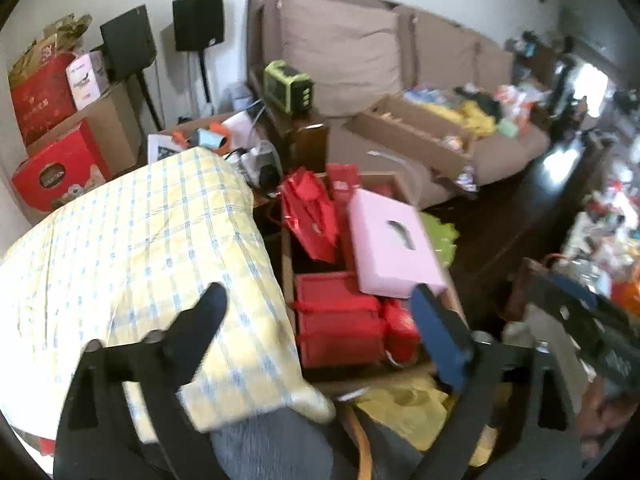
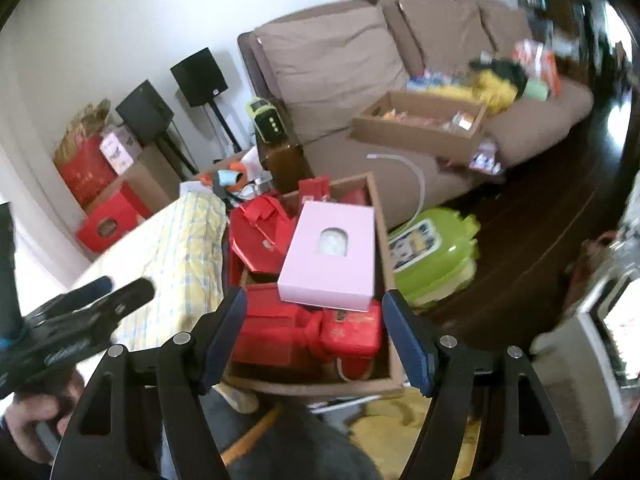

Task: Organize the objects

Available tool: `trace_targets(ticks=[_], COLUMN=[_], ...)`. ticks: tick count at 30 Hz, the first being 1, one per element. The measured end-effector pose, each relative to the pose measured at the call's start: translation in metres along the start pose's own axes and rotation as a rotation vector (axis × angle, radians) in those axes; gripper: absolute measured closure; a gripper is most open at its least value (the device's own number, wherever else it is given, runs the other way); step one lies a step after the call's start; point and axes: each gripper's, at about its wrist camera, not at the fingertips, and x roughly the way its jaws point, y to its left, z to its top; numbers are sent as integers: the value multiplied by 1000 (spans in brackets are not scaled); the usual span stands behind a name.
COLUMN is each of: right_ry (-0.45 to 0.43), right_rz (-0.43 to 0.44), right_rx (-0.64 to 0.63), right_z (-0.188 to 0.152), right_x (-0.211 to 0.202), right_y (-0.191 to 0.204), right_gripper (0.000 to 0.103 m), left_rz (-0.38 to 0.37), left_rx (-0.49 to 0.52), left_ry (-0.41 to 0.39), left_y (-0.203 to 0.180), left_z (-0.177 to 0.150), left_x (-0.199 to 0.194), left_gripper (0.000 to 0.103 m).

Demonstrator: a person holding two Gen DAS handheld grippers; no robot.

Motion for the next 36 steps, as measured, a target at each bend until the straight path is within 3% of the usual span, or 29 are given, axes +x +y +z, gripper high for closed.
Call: trace_targets(ticks=[5, 8, 15, 24, 36], right_ry=[-9, -6, 17, 9, 19], right_rz=[-57, -97, -120, -89, -90], right_rx=[-39, -49, -80, -182, -203], right_z=[-13, -24, -45, -52, -54], right_x=[-44, -56, -72, -78, -73], right_y=[22, 30, 49, 90, 101], right_gripper=[28, 28, 28, 28, 28], left_rz=[35, 18, -72, -1, 32], left_rx=[54, 48, 18, 5, 32], left_ry=[-64, -94, -33, -69, -100], left_y=[-1, 0, 4, 15, 17], left_z=[-23, -29, -45, -52, -55], left_x=[-54, -76, -94, -119, -126], left_gripper=[0, 0, 0, 0, 0])
